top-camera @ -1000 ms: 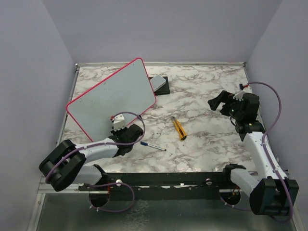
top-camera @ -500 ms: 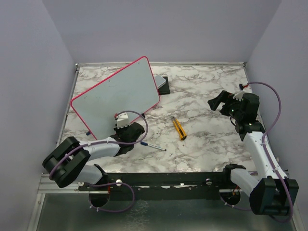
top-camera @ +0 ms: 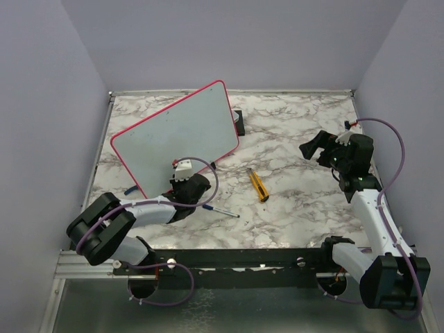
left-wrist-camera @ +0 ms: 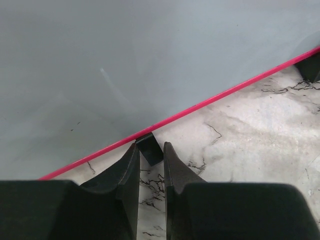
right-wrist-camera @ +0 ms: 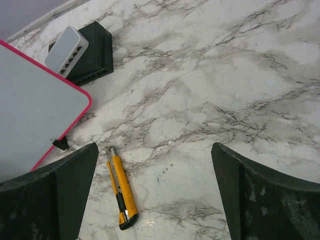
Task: Write a sentence on the whiteboard
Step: Move the whiteboard stand to the center of the board.
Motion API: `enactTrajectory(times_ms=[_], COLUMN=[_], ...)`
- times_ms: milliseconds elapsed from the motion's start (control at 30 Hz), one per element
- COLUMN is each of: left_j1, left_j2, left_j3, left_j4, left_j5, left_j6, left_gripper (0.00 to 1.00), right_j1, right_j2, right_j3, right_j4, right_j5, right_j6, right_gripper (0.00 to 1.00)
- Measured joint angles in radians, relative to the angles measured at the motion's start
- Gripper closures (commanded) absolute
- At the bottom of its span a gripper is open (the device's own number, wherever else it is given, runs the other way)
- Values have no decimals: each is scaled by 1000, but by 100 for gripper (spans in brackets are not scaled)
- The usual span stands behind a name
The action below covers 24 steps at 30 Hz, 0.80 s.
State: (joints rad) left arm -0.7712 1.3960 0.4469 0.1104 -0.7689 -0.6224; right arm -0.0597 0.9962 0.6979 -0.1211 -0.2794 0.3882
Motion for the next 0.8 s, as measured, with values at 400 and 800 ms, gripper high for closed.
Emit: enactTrajectory(times_ms=[400,800], left_j1=[4,-11], left_j2=[18,-89], left_j3=[45,58], left_j4=[-39,-153], left_j5=[44,151], left_j6=[19,-9], left_gripper=[70,41], right_j1=[0,0], right_j2=[0,0], right_j3=[0,0], right_j4=[0,0], right_j5=[-1,-8], right_j6=[0,0], right_gripper=[1,1])
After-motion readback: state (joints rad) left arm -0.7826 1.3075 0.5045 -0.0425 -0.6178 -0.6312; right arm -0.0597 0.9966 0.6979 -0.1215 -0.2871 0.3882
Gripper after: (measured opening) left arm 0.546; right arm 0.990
